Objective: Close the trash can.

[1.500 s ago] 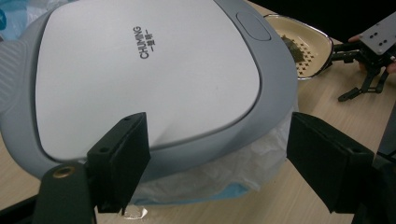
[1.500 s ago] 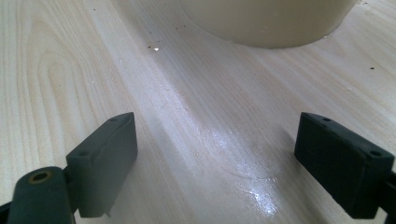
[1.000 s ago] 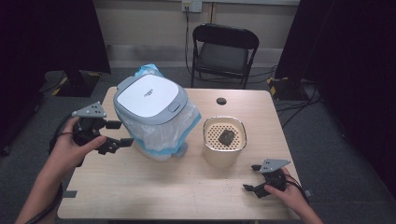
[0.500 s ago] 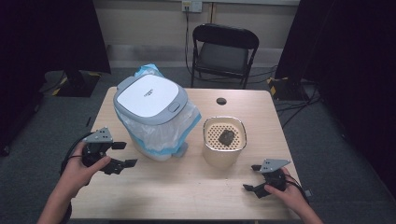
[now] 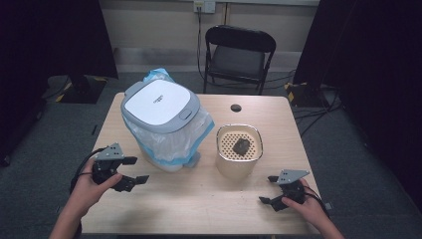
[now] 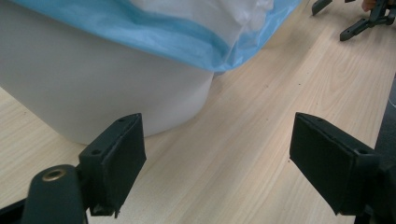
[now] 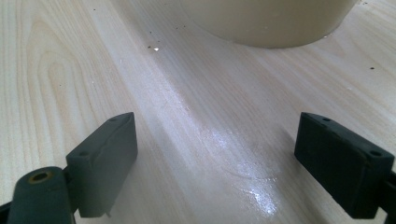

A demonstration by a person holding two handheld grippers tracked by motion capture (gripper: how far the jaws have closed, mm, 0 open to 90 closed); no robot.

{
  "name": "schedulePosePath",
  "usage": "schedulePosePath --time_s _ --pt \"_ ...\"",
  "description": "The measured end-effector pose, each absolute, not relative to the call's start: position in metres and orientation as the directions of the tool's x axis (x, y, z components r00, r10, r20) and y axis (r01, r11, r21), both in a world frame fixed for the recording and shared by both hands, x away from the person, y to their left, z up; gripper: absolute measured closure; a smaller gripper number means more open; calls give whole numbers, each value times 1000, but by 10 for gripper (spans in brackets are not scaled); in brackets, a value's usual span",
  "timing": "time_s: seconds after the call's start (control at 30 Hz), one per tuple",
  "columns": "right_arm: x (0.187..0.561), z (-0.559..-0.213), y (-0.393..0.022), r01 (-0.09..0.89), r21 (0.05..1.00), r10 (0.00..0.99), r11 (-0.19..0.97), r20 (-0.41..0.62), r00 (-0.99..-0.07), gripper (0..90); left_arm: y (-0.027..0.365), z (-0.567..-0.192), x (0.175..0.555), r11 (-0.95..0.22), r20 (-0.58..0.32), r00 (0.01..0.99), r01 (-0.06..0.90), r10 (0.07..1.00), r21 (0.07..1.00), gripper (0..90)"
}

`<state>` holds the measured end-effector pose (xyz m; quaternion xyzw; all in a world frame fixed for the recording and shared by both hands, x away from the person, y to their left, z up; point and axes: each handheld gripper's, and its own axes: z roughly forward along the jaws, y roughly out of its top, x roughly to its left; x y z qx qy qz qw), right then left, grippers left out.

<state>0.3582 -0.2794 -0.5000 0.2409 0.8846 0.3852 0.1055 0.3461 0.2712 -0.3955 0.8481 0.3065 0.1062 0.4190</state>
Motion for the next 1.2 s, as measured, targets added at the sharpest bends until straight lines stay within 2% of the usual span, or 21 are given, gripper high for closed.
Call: schedulePosePath --time_s 0.57,1.2 --pt "358 -500 -279 345 733 508 587 -2 -861 129 263 -430 341 -475 -74 798 428 599 769 179" --pt "358 -500 -279 348 732 511 586 -1 -860 129 246 -477 337 -491 -126 824 444 552 750 172"
